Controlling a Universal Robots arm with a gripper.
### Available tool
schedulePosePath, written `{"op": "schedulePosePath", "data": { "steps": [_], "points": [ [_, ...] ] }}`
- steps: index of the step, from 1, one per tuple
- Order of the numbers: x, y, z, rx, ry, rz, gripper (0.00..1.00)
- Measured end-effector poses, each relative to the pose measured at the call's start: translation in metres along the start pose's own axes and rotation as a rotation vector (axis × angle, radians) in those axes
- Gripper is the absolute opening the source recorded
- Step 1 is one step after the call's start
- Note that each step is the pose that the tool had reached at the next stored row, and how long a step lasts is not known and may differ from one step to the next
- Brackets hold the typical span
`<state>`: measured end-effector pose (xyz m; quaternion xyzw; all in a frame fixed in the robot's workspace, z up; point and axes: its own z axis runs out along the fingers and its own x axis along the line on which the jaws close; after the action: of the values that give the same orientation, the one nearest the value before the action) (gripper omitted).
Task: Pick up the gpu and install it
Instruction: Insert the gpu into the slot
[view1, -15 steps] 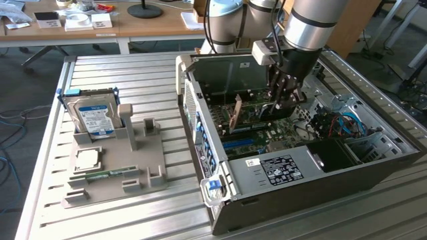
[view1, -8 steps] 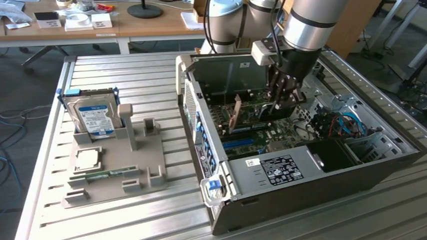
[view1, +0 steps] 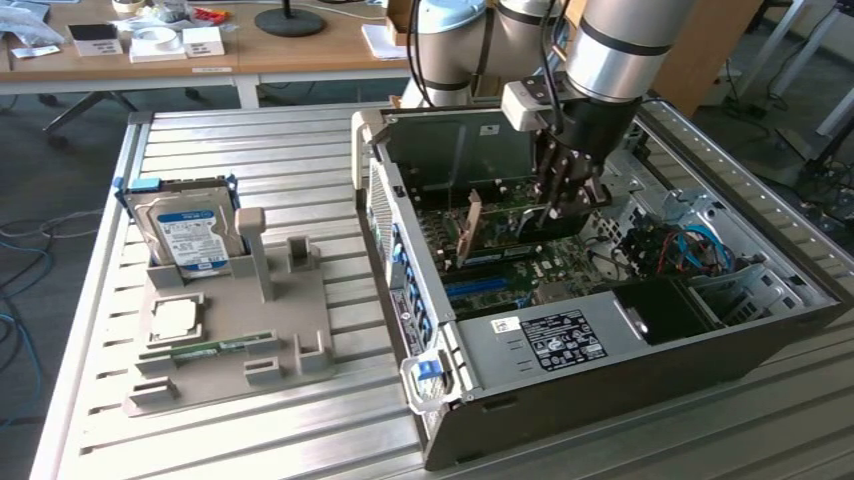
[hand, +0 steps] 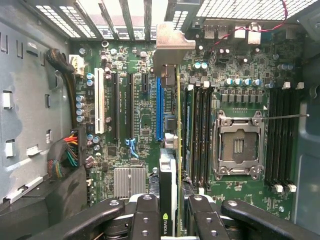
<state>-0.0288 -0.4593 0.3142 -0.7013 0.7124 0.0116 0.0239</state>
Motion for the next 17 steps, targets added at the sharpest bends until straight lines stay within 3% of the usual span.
{"op": "schedulePosePath", "data": {
  "steps": [17],
  "points": [
    [0.0002, 0.0062, 0.0018, 0.0019, -0.0004, 0.0, 0.27]
  ]
}}
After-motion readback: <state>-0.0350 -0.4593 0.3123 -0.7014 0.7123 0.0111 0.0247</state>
